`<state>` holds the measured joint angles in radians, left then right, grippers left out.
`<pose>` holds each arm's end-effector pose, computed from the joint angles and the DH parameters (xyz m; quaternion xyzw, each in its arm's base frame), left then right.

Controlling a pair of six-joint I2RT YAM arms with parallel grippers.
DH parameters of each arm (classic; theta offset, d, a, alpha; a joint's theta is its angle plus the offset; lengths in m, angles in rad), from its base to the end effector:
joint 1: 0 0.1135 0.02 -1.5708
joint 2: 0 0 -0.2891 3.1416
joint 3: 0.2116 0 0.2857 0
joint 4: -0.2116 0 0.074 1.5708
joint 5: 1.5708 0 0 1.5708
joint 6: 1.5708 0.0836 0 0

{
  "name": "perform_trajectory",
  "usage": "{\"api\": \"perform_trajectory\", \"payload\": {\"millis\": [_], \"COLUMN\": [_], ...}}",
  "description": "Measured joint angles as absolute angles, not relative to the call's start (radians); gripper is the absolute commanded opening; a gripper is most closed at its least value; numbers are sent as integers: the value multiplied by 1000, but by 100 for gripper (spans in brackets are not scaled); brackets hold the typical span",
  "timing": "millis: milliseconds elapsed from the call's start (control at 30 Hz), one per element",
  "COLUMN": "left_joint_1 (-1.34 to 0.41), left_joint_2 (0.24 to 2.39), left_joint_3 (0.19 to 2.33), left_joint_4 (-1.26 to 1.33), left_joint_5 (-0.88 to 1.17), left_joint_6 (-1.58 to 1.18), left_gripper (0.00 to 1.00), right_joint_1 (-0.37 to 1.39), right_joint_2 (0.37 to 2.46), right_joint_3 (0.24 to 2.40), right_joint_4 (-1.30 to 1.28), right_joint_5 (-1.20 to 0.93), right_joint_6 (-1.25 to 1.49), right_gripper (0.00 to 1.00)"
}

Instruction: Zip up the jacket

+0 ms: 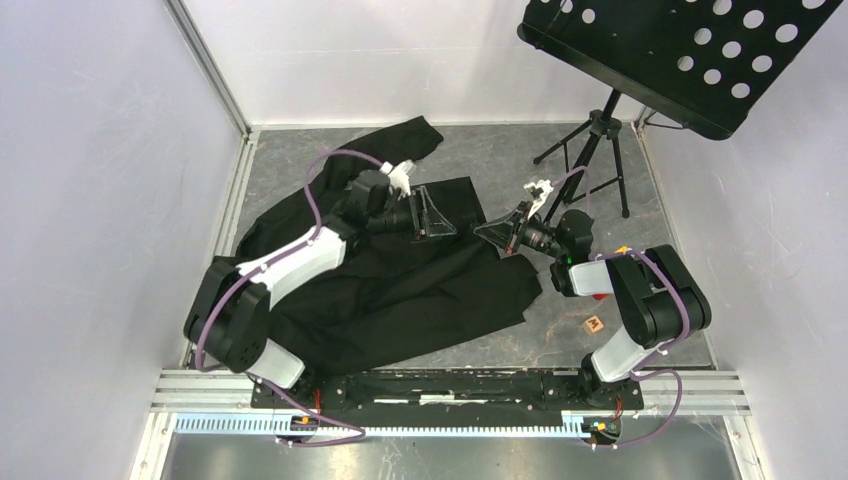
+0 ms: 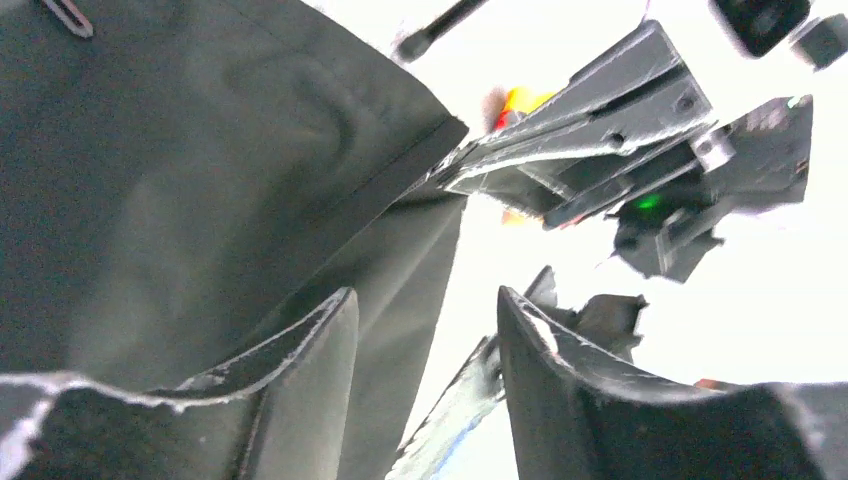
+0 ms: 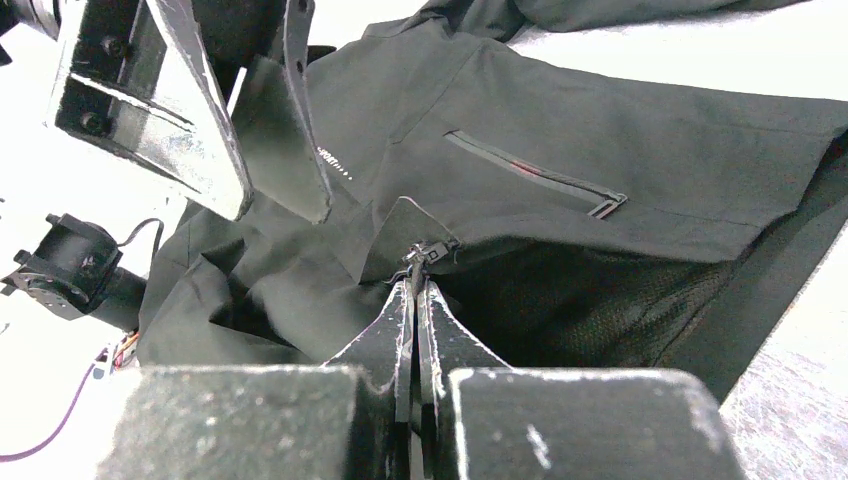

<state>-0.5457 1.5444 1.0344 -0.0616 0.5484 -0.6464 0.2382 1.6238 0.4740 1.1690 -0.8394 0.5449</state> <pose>0.3258 -0.2488 0.2399 0.0870 0.8504 -0.4556 0.2482 0.3099 0.1393 0.1743 -0.1898 0.6764 0.5125 0.4937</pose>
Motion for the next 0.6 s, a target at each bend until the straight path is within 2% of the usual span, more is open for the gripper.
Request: {"api": "perform_trajectory", "payload": {"millis": [100, 233, 300, 467, 600], "left_joint_1": [-565, -641, -682, -743, -749], "left_joint_2": [1474, 1462, 1464, 1501, 1546], "left_joint_3": [888, 787, 768, 730, 729], "left_joint_4": [128, 263, 320, 476, 504], "left_joint_5": [483, 363, 306, 170, 90], "left_joint_6": [-916, -1179, -1285, -1490, -1581], "left_gripper": [45, 42, 36, 30, 32], "right_joint_1": [242, 242, 242, 248, 249], "right_joint_2": [1624, 1624, 1624, 1620, 1611], "right_joint_3": [467, 462, 458, 449, 443], "right_joint_4": [1180, 1205, 1218, 1227, 1228], "right_joint_5": [-835, -833, -832, -828, -828], "right_joint_6": [556, 576, 585, 599, 604], "right_gripper": [0, 0, 0, 0, 0]}}
